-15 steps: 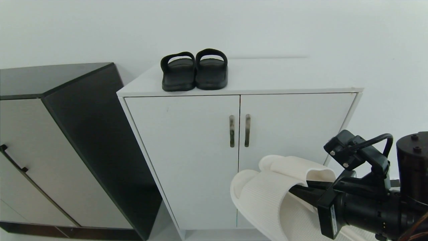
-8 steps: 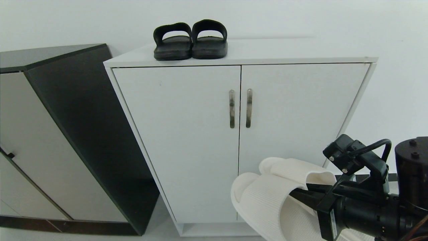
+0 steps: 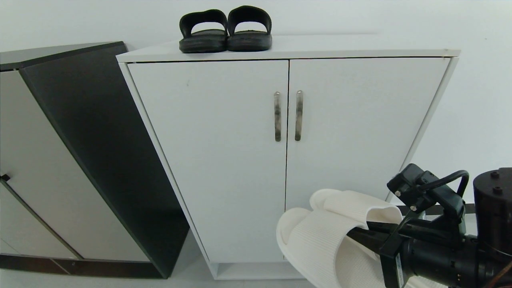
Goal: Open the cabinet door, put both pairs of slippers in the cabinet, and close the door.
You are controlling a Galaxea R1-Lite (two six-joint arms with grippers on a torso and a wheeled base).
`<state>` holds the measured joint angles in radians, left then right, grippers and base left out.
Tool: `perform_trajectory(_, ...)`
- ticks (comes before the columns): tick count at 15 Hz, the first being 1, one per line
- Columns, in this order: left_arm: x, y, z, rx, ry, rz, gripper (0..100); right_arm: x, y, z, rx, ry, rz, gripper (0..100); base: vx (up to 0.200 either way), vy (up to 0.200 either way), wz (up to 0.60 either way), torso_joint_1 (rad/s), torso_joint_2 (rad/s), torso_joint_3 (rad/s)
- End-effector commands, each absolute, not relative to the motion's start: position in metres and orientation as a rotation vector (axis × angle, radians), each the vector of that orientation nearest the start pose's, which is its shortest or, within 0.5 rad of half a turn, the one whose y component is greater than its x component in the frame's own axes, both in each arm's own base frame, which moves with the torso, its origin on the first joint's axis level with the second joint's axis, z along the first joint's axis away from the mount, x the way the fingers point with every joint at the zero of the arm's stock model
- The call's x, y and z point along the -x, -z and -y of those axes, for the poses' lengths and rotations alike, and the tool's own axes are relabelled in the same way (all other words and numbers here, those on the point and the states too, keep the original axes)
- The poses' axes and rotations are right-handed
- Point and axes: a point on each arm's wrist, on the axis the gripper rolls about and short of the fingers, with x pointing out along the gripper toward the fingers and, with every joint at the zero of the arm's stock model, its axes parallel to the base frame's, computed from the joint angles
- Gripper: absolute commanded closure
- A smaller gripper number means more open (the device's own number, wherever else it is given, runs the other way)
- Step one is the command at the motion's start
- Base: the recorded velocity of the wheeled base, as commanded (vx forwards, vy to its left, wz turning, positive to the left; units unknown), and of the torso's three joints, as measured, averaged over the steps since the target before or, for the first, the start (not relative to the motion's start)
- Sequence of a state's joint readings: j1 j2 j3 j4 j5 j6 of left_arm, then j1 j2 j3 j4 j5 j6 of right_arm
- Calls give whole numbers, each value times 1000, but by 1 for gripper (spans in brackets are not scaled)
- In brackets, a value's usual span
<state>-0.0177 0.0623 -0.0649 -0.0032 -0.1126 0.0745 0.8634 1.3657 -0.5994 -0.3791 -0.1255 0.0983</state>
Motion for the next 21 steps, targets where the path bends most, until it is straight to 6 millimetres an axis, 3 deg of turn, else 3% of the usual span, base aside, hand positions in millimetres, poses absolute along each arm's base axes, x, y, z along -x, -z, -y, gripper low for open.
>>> perform_trajectory(1,20,-148,5,-41,281,45,0,-140,-188,-159,96,-715,-387,100,0,0,0,0,0,0)
perform_trajectory(4,-27,-175,10,-5,438,-163,0,-139,-187,-160,97,-722,-392,100,0,0,0,0,0,0)
perform_trajectory(5,-34,-176,11,1,485,-181,0,-139,-186,-159,97,-722,-392,100,0,0,0,0,0,0)
perform_trajectory(6,-52,-182,18,28,689,-205,0,-139,-187,-159,96,-723,-389,100,0,0,0,0,0,0)
perform_trajectory(9,-92,-203,35,79,846,-174,0,-139,-187,-159,94,-722,-386,100,0,0,0,0,0,0)
perform_trajectory(13,-153,-210,88,57,874,-120,0,-140,-185,-160,99,-719,-396,100,0,0,0,0,0,0)
perform_trajectory(14,-156,-210,94,58,881,-117,0,-140,-185,-160,101,-719,-398,100,0,0,0,0,0,0)
perform_trajectory(15,-166,-216,121,60,958,-78,0,-142,-182,-161,105,-713,-406,100,0,0,0,0,0,0)
perform_trajectory(17,-164,-231,148,65,1012,-43,0,-141,-184,-160,105,-711,-401,100,0,0,0,0,0,0)
perform_trajectory(18,-164,-232,149,66,1010,-42,0,-141,-184,-160,105,-710,-401,100,0,0,0,0,0,0)
perform_trajectory(19,-182,-242,169,98,1003,-47,0,-142,-183,-160,106,-709,-402,100,0,0,0,0,0,0)
perform_trajectory(21,-200,-252,187,187,1012,-65,0,-141,-183,-160,108,-710,-403,100,0,0,0,0,0,0)
